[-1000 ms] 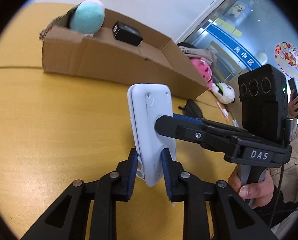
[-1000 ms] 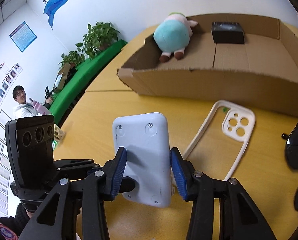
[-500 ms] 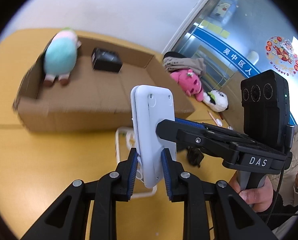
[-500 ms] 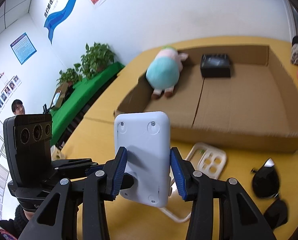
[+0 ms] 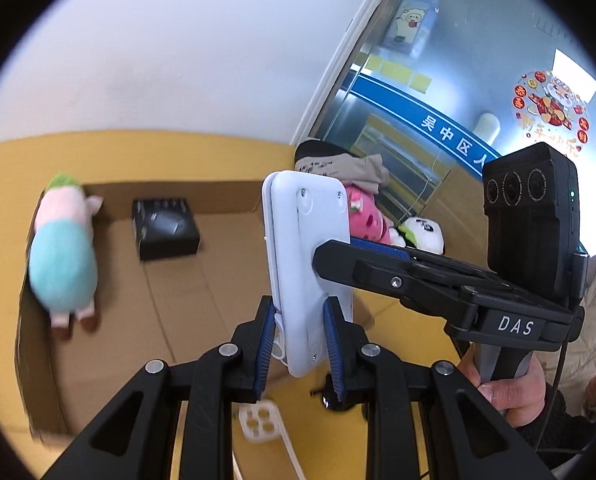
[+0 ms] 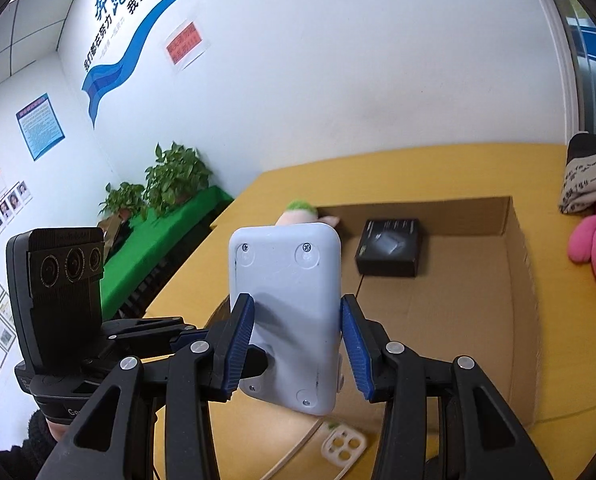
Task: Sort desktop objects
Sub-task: 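Lift the power bank with both tools and carry it over the cardboard box, then lower the power bank into the box and open both tools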
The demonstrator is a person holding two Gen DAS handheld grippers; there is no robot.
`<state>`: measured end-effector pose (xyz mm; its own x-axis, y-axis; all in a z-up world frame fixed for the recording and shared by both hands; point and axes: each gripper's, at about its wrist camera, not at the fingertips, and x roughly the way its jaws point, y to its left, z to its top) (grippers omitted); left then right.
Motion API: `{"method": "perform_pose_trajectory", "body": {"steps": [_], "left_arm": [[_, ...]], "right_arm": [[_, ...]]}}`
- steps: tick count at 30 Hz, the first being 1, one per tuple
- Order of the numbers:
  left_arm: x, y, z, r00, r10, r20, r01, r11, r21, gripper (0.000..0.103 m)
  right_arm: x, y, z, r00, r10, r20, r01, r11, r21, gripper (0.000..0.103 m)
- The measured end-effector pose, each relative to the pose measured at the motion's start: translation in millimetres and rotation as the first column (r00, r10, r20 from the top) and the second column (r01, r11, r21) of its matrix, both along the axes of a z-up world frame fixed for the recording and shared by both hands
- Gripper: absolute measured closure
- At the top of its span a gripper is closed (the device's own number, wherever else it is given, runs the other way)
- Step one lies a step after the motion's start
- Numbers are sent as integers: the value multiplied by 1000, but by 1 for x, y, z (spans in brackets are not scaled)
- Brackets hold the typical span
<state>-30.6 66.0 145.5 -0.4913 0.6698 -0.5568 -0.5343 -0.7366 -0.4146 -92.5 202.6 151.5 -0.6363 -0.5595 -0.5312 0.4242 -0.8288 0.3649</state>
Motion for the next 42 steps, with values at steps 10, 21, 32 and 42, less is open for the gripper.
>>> {"method": "perform_pose_trajectory", "body": {"steps": [10,21,32,42], "left_arm": [[-78,30,-17,995,-29,99,27,999,19,80],[-192,75,-93,944,-15,331,-5,998,59,79],[-251,91,-159,869,64,491,-76,997,5,76],[-253,96,-171,857,110,504,-78,993,-84,74]], "right_arm": [[-71,29,-5,997,-51,53,51,999,1,55],[-188,81,-73,960,-102,259,97,995,32,55],[-280,97,-148,889,-147,434,132,989,65,55],[-279,88,-161,874,-206,441,161,977,138,54]]}}
